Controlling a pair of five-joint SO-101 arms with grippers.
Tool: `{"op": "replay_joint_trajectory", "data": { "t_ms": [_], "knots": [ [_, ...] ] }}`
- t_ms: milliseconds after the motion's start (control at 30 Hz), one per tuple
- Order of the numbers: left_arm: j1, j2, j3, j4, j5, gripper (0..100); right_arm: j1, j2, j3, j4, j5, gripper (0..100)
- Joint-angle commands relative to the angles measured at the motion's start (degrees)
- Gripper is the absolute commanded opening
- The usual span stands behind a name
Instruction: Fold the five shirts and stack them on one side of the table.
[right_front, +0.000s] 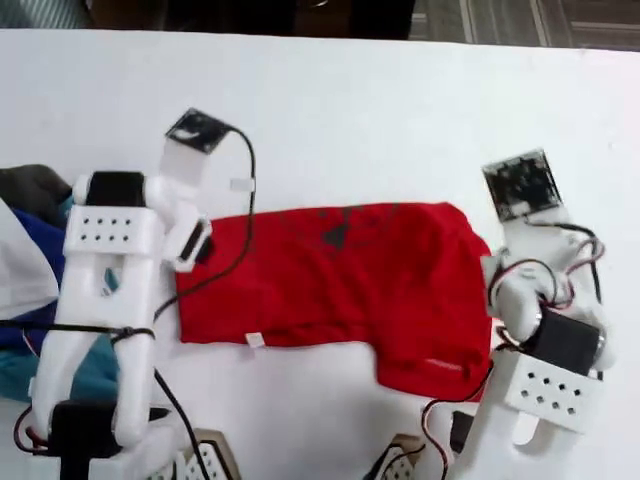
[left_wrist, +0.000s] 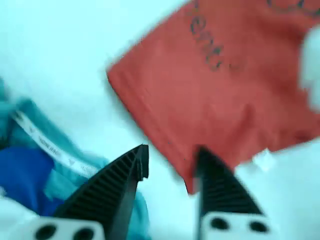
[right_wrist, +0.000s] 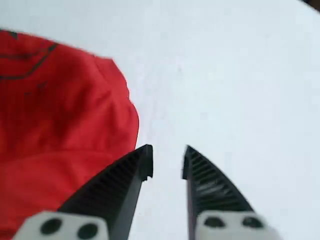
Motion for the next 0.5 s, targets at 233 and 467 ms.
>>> {"op": "replay_joint_trajectory", "data": {
  "t_ms": [233,467],
  "knots": [
    [6.9,24.5,0.1,-15.6,3.8,3,-10.3,30.7,-0.3,-25.3,-5.8,1.9],
    [4.1,38.7,-9.7,-15.4,3.9,3,-10.0,53.1,-12.7,-25.2,-6.6,1.9]
  ]
}}
